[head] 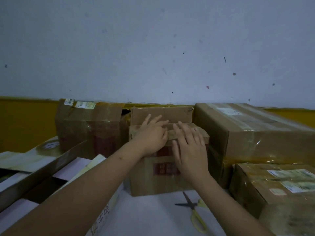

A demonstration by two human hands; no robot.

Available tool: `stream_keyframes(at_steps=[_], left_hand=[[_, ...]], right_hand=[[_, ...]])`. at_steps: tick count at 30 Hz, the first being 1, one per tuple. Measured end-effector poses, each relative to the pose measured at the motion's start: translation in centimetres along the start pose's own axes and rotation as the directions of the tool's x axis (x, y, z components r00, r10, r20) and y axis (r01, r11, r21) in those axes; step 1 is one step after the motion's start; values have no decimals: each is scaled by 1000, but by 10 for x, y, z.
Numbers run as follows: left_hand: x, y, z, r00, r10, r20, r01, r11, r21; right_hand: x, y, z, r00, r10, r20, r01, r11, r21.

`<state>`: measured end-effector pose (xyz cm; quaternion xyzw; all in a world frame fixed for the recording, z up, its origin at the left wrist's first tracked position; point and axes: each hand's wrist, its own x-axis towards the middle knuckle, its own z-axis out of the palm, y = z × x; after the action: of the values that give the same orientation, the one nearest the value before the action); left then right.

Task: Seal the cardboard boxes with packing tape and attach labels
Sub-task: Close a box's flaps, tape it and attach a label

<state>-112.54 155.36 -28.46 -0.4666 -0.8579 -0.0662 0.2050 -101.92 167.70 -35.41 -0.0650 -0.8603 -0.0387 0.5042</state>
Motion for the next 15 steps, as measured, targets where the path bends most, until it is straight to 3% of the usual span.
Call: stream_keyframes(at_steps=[2,4,8,10,12,15], left_hand=[[7,-13,-8,999,-1,-51,8,990,139],[17,-31,-13,988,-97,-122,121,970,211],[30,-77,-12,953,-293,-79,292,956,-26],[24,-89,-12,965,-227,-131,207,967,-149],[14,-92,-9,969,-108,-224,71,983,-168],[-3,-82,-5,994,-5,-105,-28,951,-309]], right_hand=[[15,1,7,994,45,100,-48,998,32],[17,1,13,989,85,121,-94,993,76],[12,10,16,994,57,93,-74,978,196],[17,24,18,992,39,120,-68,965,252],[23,40,19,990,63,128,-106,927,361],[33,60,23,986,132,97,-163,840,517]])
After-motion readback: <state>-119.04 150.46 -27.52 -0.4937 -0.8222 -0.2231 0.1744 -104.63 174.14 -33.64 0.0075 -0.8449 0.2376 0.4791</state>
